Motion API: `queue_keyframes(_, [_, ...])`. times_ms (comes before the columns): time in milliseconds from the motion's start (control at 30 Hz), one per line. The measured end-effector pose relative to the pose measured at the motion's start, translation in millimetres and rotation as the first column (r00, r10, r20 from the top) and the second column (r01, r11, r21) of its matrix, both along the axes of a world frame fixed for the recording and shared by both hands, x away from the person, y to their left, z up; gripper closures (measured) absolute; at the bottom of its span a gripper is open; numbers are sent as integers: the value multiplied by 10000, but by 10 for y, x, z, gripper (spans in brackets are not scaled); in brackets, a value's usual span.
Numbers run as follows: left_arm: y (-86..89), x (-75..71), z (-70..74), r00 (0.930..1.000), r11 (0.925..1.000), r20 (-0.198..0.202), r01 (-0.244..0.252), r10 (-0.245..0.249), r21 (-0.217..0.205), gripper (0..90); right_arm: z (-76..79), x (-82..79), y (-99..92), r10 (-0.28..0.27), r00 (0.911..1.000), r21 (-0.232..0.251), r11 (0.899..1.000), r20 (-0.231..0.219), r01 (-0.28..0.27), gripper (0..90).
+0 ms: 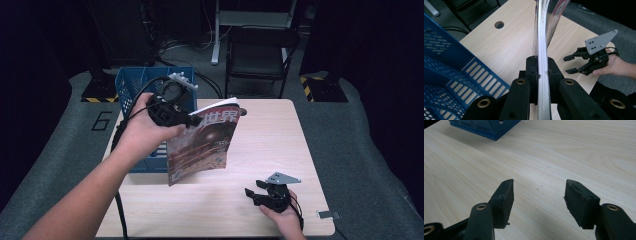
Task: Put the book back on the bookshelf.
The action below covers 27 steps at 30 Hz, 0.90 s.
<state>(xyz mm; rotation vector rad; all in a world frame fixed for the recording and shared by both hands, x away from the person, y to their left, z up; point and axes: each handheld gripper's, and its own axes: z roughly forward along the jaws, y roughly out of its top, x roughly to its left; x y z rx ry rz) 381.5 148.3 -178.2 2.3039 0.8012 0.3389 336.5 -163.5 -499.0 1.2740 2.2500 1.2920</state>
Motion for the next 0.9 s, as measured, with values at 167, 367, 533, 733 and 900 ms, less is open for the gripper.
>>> queue_keyframes(167, [64,40,44,9997,9997,10,-237,237,-51,836,2,1,-9,57,10000,24,10000,21,-57,401])
queue_keyframes(367, [167,80,114,9981,9980,86,-616,618,-127,836,3,-3,-10,77,10000,14,10000,3,-77,403])
queue_keyframes(533, [266,111,165,9958,9956,45,-917,918,-201,836,-3,4,-14,41,10000,-117,9999,81,-40,403])
queue_keyframes(733, [398,153,193,9912,9910,150,-1308,1313,-284,836,-4,4,-16,68,10000,-104,9999,70,-67,403])
queue_keyframes(900, [504,174,204,9850,9842,207,-1704,1715,-474,836,-4,4,-15,84,10000,-100,9999,45,-84,403])
